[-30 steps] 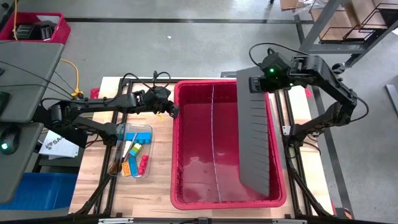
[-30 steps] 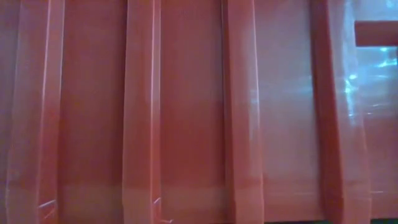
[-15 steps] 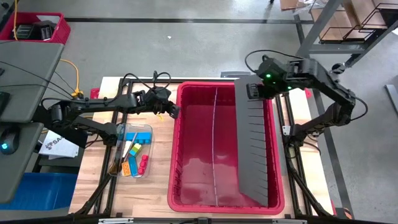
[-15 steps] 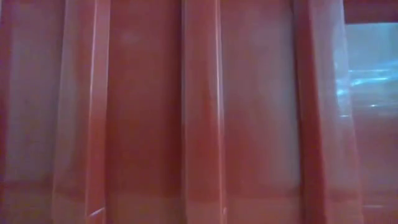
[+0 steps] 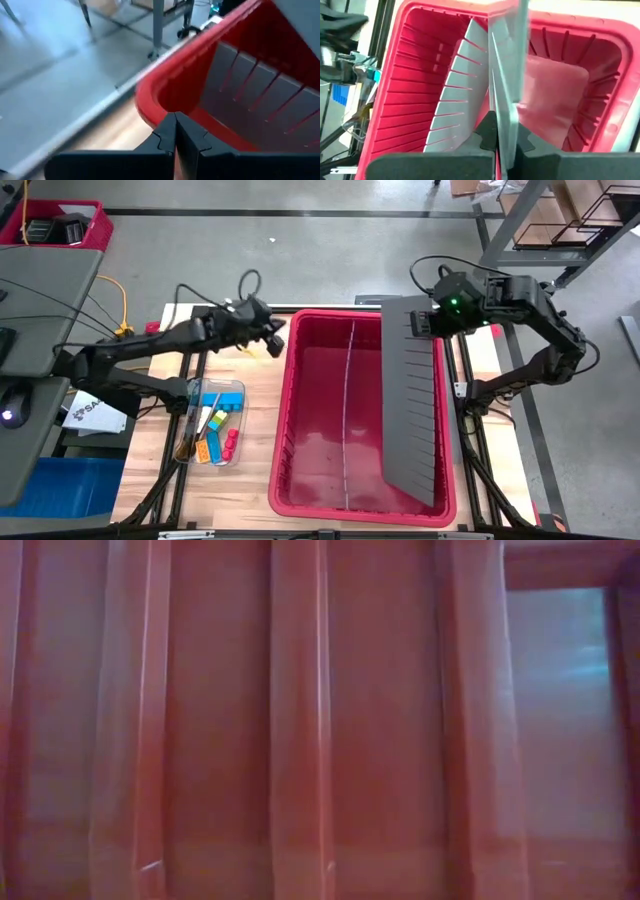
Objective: Sort Items/Unsort Items
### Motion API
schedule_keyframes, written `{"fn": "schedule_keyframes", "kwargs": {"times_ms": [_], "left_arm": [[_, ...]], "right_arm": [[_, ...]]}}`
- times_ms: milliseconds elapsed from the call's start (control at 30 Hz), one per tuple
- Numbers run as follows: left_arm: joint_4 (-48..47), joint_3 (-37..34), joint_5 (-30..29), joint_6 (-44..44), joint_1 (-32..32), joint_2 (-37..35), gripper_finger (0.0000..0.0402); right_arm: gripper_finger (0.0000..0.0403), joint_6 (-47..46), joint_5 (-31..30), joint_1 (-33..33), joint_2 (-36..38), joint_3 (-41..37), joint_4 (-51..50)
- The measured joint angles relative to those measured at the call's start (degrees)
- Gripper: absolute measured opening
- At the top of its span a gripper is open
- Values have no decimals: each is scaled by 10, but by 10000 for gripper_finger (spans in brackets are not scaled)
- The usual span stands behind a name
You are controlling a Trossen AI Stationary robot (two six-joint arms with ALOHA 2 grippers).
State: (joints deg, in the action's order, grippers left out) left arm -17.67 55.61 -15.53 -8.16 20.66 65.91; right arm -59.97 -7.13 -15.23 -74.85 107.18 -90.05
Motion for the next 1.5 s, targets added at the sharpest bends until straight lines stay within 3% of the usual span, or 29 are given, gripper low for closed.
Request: {"fn": "schedule_keyframes", "kwargs": {"times_ms": [100,267,367,500,667,867,1167,1500], "left_arm": [[-6,36,4,45,4,-1,0],[-7,75,203,89,13,38,0],[-17,86,239,115,5,99,0],[-16,134,227,173,9,182,0],[-63,214,134,224,15,288,0],[-131,294,82,269,33,371,0],[-167,307,64,205,64,377,0],[-196,304,-12,130,91,345,0]], "right_arm": [[0,8,-3,-2,0,0,0],[0,10,-3,-2,0,0,0],[0,9,-3,-2,0,0,1],[0,9,-2,-2,0,0,1],[0,5,2,0,0,0,1],[0,-16,48,21,-1,-4,2],[0,-64,55,48,-2,-77,6],[0,-112,69,52,0,-96,-3]]}}
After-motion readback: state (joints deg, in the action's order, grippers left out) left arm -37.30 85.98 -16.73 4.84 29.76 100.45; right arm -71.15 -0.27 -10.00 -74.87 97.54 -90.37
